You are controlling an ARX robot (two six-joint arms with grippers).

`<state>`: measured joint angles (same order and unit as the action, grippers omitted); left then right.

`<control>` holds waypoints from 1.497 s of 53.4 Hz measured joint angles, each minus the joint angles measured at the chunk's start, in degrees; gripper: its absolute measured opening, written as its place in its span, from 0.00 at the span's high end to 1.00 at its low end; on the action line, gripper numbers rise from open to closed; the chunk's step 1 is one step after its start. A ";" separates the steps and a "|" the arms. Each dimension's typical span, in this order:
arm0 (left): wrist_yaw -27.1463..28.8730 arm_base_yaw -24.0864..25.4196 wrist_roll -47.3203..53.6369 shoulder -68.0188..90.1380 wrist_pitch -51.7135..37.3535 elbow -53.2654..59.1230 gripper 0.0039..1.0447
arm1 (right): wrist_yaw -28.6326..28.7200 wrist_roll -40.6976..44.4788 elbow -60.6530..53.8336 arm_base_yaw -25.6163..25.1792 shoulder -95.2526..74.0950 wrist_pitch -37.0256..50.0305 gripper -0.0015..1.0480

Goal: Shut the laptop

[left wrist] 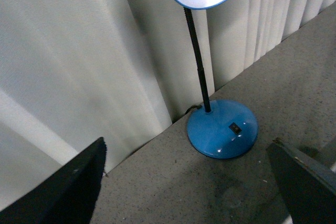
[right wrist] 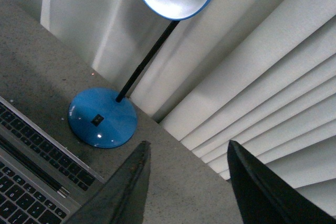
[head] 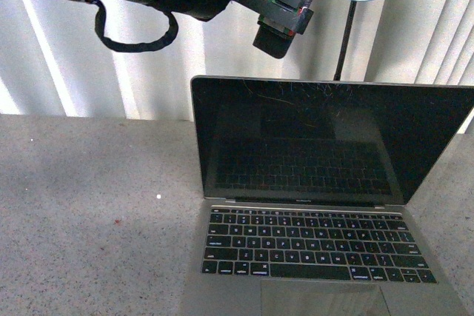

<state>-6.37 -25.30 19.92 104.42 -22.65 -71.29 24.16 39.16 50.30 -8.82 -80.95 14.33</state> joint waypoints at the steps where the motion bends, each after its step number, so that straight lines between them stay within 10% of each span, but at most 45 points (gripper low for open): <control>1: 0.09 -0.02 0.48 0.33 0.39 -0.57 0.22 | 0.17 0.37 0.48 -0.02 -0.48 -0.48 0.68; 12: 1.31 -0.48 4.33 1.55 2.69 -2.47 0.54 | 3.63 2.93 3.50 0.15 -4.87 -2.67 0.97; 25: 3.69 -0.70 7.28 1.79 6.29 -2.51 0.97 | 3.76 5.84 5.97 3.02 -8.96 -5.86 0.97; 80: 0.42 -0.66 9.79 1.11 17.35 0.76 0.97 | 5.16 12.20 7.87 10.05 -14.12 -15.72 0.97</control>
<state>-5.96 -25.96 29.71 105.54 -5.30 -70.52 29.32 51.35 58.17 1.23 -95.07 -1.39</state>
